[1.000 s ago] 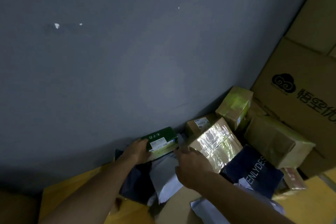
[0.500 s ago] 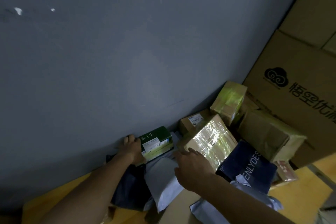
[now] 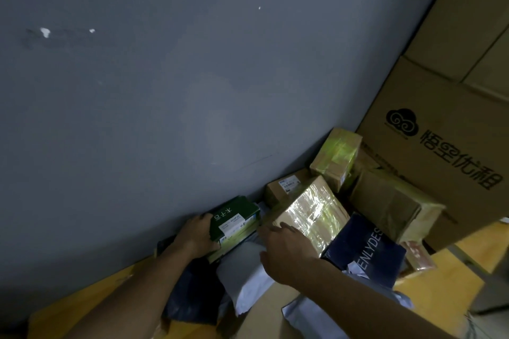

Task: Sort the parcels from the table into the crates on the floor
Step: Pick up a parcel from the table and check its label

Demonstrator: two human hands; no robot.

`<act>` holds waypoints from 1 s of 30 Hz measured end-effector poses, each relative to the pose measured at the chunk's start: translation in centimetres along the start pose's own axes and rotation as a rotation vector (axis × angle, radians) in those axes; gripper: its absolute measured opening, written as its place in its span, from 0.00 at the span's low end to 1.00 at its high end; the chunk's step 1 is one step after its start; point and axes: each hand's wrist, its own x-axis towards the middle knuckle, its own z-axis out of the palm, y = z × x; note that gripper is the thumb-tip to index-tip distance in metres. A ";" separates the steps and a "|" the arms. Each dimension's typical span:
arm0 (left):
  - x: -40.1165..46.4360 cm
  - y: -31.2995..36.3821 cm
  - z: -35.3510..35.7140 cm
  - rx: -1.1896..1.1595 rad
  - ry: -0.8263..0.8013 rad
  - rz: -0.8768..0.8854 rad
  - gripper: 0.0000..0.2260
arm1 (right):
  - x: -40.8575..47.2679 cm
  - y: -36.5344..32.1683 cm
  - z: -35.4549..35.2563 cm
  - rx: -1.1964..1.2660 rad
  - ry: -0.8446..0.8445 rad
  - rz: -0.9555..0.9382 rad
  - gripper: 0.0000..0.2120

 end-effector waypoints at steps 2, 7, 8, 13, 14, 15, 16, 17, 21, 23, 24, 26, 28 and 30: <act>-0.8 0.8 -1.0 -0.058 0.039 0.008 0.25 | -0.6 0.3 -0.6 0.028 0.003 0.017 0.16; -3.5 2.6 -4.3 -0.353 0.132 0.062 0.15 | -2.0 0.9 -2.4 0.089 0.049 0.099 0.11; -4.4 3.4 -5.1 -0.393 0.146 0.082 0.14 | -2.3 0.9 -3.0 0.101 0.061 0.109 0.11; -9.4 7.9 -8.3 -0.714 0.233 0.155 0.12 | -5.2 1.1 -6.4 0.188 0.059 0.075 0.21; -10.5 8.8 -8.8 -0.777 0.238 0.156 0.12 | -5.7 1.1 -6.9 0.234 0.073 0.076 0.22; -11.7 9.9 -9.3 -0.824 0.247 0.154 0.10 | -6.3 1.1 -7.4 0.279 0.093 0.083 0.22; -12.7 10.8 -9.7 -0.873 0.262 0.156 0.09 | -6.7 1.2 -7.7 0.329 0.114 0.090 0.22; -13.9 11.8 -10.0 -0.914 0.272 0.160 0.07 | -7.3 1.3 -8.0 0.388 0.130 0.099 0.22; -17.6 15.2 -10.7 -1.062 0.313 0.182 0.05 | -9.4 1.6 -9.7 0.698 0.184 0.078 0.21; -19.4 16.8 -11.0 -1.094 0.339 0.185 0.06 | -10.3 2.1 -10.3 0.860 0.181 0.042 0.17; -20.1 17.4 -11.0 -1.118 0.343 0.188 0.07 | -10.9 2.2 -10.6 0.938 0.176 0.020 0.16; -21.3 18.3 -10.9 -1.159 0.342 0.201 0.10 | -11.7 2.8 -10.6 1.099 0.168 -0.028 0.17; -22.5 19.4 -10.8 -1.172 0.343 0.221 0.11 | -12.7 3.4 -10.7 1.200 0.164 -0.074 0.15; -23.4 20.4 -10.5 -1.175 0.345 0.244 0.13 | -14.1 4.2 -11.0 1.247 0.171 -0.120 0.13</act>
